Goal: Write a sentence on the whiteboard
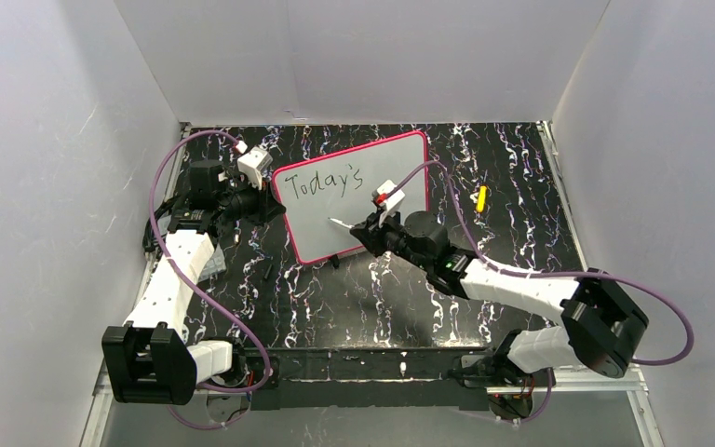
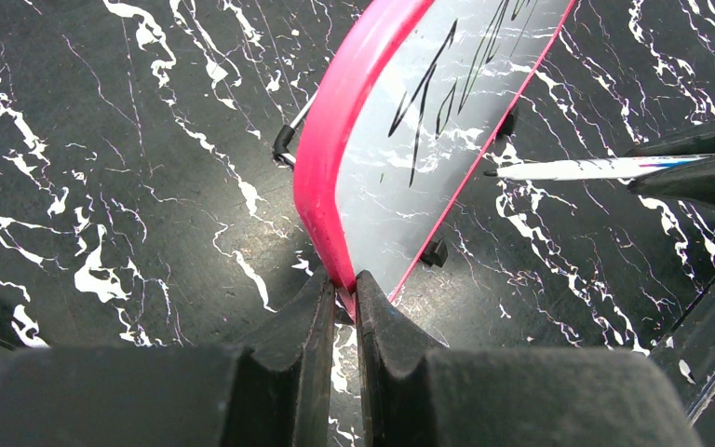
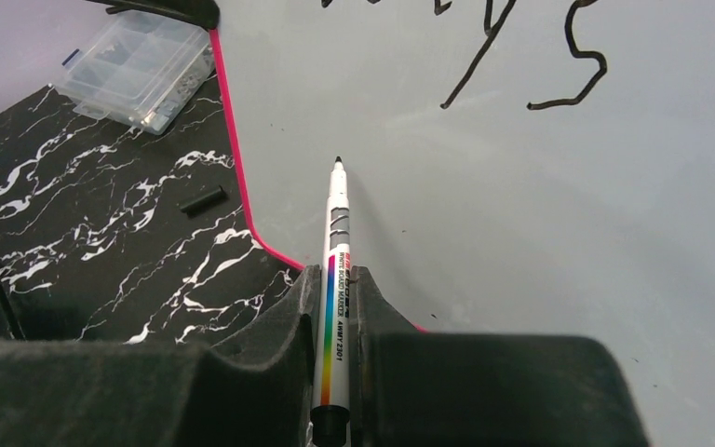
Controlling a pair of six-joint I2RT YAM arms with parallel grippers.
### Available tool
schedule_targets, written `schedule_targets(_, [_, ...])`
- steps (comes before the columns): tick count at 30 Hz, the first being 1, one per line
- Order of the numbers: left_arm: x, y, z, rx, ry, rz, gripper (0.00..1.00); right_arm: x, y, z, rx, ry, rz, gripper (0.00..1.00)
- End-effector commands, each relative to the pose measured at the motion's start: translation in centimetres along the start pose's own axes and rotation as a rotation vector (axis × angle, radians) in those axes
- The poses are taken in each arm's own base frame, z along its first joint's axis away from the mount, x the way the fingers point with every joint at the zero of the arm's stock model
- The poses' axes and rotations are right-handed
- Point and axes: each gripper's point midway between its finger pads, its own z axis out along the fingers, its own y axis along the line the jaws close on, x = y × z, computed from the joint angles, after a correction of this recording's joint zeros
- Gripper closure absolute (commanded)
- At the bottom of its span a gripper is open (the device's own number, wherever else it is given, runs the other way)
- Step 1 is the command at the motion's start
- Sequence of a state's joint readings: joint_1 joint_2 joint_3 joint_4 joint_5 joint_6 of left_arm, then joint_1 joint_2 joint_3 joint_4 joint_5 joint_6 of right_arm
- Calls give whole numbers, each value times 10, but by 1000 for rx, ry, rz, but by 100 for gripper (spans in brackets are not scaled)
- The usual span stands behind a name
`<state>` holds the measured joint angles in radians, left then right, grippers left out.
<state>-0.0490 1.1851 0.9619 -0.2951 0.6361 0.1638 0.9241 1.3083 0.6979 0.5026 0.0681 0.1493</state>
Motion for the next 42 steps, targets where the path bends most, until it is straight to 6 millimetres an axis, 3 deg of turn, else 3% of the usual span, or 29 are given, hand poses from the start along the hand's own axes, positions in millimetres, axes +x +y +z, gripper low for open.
schedule_targets(1, [10,-3,-1,6,43,-15,100,-45,6,14,0,-128,-24,99])
schedule_targets(11, [10,-3,-1,6,42,-14,100,-34,-3,27,54,-105,-33,99])
schedule_targets(20, [9,-3,-1,5,41,-13,100,-1,-11,18,86,-28,-18,99])
schedule_targets(26, [9,-4,-2,6,41,-13,100,8,-13,15,91,-4,-9,99])
schedule_targets(30, [10,-4,-1,6,42,-13,100,3,-14,15,98,-19,-11,99])
schedule_targets(42, [10,-3,-2,4,41,-13,100,-45,-15,18,122,-148,-33,99])
